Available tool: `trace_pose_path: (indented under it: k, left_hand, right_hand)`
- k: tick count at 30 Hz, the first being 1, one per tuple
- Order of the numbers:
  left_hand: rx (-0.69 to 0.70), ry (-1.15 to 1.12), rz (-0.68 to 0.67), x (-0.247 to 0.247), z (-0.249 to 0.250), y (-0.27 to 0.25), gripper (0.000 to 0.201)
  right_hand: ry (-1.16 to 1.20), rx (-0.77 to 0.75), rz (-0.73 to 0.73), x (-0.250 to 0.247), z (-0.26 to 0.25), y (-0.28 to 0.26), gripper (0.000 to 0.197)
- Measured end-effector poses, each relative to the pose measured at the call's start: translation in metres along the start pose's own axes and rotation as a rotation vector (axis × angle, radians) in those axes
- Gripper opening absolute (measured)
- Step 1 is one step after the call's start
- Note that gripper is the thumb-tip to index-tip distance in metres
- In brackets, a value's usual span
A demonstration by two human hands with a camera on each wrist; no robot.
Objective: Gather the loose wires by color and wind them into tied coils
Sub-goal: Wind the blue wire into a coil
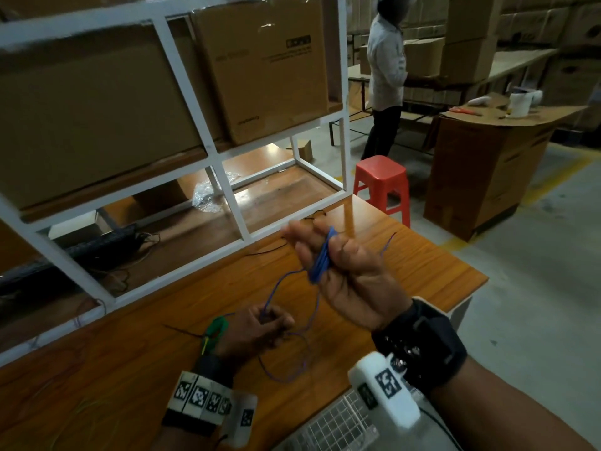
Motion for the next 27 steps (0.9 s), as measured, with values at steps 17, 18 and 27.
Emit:
trace_pose_path:
  k: [17, 18, 27]
  left_hand:
    - [0.262, 0.633, 0.380, -0.071, 0.036, -0.066, 0.013]
    - [0.316, 0.658, 0.361, -0.075, 0.045, -0.067, 0.007]
    - [0.518, 0.488, 0.222, -0.079, 0.100, -0.020, 0.047]
  right_hand:
    - [-1.782, 0.608, -0.038, -0.073, 0.027, -0.008, 0.027]
    - [-1.763, 0.631, -0.116, -0.065, 0.029, -0.012, 0.033]
    - [-0.631, 0.782, -0.448, -0.002, 0.071, -0.037, 0.022]
Point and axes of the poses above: each hand's wrist, its own y-axis towards the middle knuckle, its own x-axis out of the palm, z = x × y, the point moved 5 cm from there along y, towards the middle knuckle, and after that the axes turned 2 degrees about -x, right-handed, at the moved point
